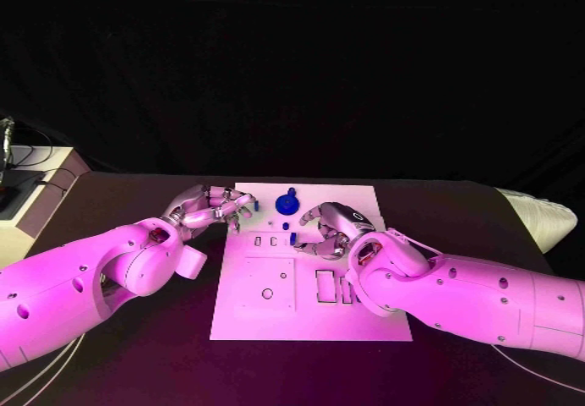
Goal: Assemble the parts on the task board
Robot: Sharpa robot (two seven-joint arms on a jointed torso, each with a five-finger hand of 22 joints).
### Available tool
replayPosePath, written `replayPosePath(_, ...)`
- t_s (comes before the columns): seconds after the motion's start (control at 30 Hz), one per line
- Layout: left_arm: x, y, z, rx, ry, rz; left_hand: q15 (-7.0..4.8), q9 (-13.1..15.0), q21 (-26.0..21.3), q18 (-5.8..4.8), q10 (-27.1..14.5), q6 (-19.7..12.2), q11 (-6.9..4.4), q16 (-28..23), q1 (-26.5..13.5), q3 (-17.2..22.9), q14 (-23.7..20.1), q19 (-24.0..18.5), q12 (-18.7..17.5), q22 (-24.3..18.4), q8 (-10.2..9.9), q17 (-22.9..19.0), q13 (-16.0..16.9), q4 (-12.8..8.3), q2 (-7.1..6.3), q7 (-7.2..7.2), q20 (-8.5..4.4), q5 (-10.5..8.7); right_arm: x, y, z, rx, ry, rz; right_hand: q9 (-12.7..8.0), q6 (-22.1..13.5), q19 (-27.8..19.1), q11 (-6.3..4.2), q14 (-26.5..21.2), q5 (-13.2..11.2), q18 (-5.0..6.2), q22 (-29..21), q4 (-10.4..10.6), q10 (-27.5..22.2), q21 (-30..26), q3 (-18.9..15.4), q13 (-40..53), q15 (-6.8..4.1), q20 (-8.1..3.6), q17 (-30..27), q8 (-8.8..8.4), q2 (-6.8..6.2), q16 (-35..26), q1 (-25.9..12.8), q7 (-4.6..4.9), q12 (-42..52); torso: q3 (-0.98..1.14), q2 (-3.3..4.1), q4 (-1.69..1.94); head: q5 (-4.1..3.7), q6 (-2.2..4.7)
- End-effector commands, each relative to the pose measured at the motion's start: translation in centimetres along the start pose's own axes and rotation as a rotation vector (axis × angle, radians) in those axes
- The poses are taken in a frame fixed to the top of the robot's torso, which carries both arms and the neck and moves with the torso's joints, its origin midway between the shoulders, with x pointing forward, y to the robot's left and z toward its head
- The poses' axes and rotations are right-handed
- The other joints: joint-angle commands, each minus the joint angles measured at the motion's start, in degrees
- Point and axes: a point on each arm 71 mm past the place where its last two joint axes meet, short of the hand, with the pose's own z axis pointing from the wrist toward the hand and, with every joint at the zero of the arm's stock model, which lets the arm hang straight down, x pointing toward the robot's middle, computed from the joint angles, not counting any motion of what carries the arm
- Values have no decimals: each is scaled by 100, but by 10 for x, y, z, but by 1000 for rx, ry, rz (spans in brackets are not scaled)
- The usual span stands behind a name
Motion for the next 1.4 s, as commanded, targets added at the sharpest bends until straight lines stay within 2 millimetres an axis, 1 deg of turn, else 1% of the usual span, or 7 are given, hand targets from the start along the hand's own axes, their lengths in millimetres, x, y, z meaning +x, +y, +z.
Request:
replayPosePath(0.03, 5, 4, 2, -76, 25, 106, -44, 186, 388, -7, -313, -172, -51, 460, 38, 131, 311, 261, 1010, 412, 488, 405, 635, 25, 144, -53, -46, -4, -14, -3, -4, -53, -59, 66, 18, 90, 601, 14, 584, 87, -28, 1509, 37, 443, 35, -24, 1369, 34, 37, 1418, 26, 69, 20, 170, -28, -14, 36, -54, -28, 25, 17)
replayPosePath(0.23, 13, 5, 8, -151, 48, 226, -319, 604, 1526, -362, -302, -245, -314, 2087, -75, 1330, 2256, 1782, 2682, 2460, 1531, 3216, 1543, 22, 21, -307, -309, -1, -44, -21, -6, -60, -85, 187, 63, 275, 601, -39, 580, 553, -28, 1509, 19, 425, 35, 286, 1354, -14, -9, 1402, 155, 192, 15, 430, -79, -31, 110, -166, -40, 62, 27)
replayPosePath(0.3, 16, 5, 12, -184, 67, 260, -336, 704, 1740, -443, -221, -248, -341, 2374, -223, 1459, 2534, 2073, 3030, 2918, 1714, 3809, 1772, 15, -49, -339, -327, -10, -54, -29, -5, -33, -89, 227, 67, 276, 601, -45, 578, 579, -28, 1509, -4, 416, 35, 345, 1346, -19, -16, 1395, 173, 177, 13, 474, -82, -39, 129, -199, -46, 79, 9)
replayPosePath(0.47, 23, 1, 27, -276, 112, 373, -385, 998, 2136, -608, 578, -289, -403, 2770, -740, 1511, 2958, 2625, 4432, 3845, 2139, 4797, 3418, 42, -78, -419, -375, -16, -80, -51, -4, 30, -94, 296, 111, 327, 601, -57, 575, 594, -28, 1509, -4, 419, 35, 458, 1349, -30, -25, 1383, 285, 162, 9, 475, -99, -35, 172, -258, -69, 117, -30)
replayPosePath(0.63, 29, -4, 43, -358, 149, 507, -439, 1169, 2292, -686, 922, -247, -466, 2899, -943, 1354, 3117, 2872, 4856, 4259, 2326, 5191, 3997, 51, -53, -490, -427, -18, -97, -66, -4, 77, -93, 319, 143, 366, 601, -75, 576, 628, -28, 1509, -1, 429, 35, 510, 1358, -45, -36, 1386, 356, 162, 10, 466, -119, -26, 230, -307, -116, 139, -57)
replayPosePath(0.93, 42, -9, 70, -485, 188, 661, -477, 1282, 2356, -721, 1063, -206, -510, 2944, -1040, 1191, 3173, 2981, 5014, 4446, 2439, 5339, 4238, 53, -3, -540, -461, -11, -103, -77, -5, 121, -71, 320, 157, 345, 601, -79, 575, 653, -28, 1509, 18, 426, 35, 528, 1355, -52, -43, 1382, 381, 143, 8, 423, -121, -29, 287, -354, -107, 174, -124)
replayPosePath(1.4, 60, -7, 98, -625, 217, 793, -486, 1304, 2375, -732, 1086, -222, -516, 2944, -1040, 1194, 3173, 3014, 5042, 4503, 2445, 5339, 4289, 58, 32, -545, -469, -6, -105, -85, -5, 159, -63, 310, 163, 317, 601, -78, 575, 657, -28, 1509, 30, 424, 35, 533, 1352, -53, -46, 1380, 389, 122, 8, 391, -119, -31, 303, -369, -130, 193, -181)
